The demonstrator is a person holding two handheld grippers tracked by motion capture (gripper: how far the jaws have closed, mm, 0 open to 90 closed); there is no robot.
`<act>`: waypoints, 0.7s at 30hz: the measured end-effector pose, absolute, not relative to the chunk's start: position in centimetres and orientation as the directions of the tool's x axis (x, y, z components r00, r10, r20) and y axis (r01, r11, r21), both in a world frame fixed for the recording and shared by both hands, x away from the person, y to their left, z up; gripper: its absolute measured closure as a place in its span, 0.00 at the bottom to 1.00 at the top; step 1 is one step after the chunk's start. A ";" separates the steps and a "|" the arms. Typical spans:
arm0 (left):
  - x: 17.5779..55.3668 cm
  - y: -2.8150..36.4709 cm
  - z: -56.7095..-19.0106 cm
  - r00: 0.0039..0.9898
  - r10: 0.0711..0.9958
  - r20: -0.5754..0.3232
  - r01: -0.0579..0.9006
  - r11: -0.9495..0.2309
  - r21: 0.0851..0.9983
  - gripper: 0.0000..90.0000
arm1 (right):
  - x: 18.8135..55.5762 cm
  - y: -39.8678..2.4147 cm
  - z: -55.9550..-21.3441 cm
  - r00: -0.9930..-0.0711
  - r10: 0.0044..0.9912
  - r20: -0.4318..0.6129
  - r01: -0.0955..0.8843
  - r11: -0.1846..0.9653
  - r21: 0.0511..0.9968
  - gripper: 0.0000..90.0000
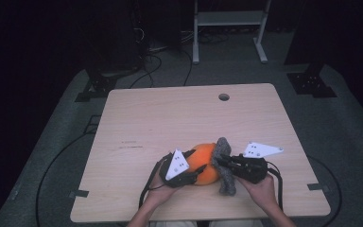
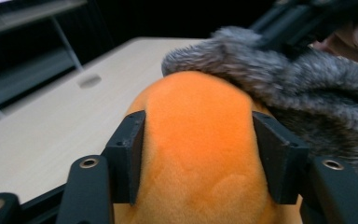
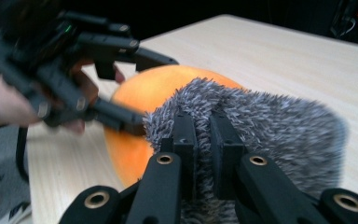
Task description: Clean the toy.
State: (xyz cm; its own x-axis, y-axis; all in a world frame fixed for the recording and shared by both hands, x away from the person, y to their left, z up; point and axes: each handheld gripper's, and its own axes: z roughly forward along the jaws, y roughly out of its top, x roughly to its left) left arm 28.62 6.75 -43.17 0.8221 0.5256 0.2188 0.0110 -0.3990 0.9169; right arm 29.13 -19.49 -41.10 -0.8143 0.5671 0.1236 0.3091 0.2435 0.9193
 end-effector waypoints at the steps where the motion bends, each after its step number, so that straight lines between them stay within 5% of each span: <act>1: 28.8 6.8 -43.3 0.840 0.510 0.187 0.044 -0.407 0.913 0.42 | 29.3 -19.5 -41.2 -0.812 0.568 0.129 0.316 0.243 0.917 0.91; 3: 29.2 7.4 -43.4 0.860 0.497 0.116 0.093 -0.376 0.922 0.26 | 29.5 -19.0 -42.1 -0.822 0.552 0.140 0.334 0.268 0.904 0.91; 5: 29.7 8.1 -43.1 0.853 0.521 0.026 0.181 -0.342 0.922 0.25 | 29.1 -18.5 -42.3 -0.830 0.547 0.112 0.313 0.291 0.904 0.91; 7: 29.7 8.1 -43.3 0.844 0.534 0.057 0.176 -0.375 0.910 0.33 | 29.1 -18.5 -42.4 -0.823 0.559 0.101 0.313 0.297 0.902 0.91; 17: 29.3 8.4 -43.9 0.854 0.517 0.054 0.178 -0.389 0.904 0.39 | 30.0 -20.7 -42.9 -0.771 0.616 0.161 0.381 0.243 0.892 0.91; 21: 29.2 8.4 -43.5 0.878 0.477 0.040 0.163 -0.376 0.912 0.31 | 30.0 -19.5 -42.4 -0.817 0.554 0.161 0.347 0.250 0.904 0.91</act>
State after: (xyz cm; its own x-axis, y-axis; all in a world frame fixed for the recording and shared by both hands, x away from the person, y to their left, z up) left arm 29.20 8.39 -43.55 0.8778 0.4774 0.0402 0.1627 -0.3760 0.9122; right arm 30.01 -19.47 -42.40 -0.8171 0.5536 0.1611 0.3475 0.2498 0.9038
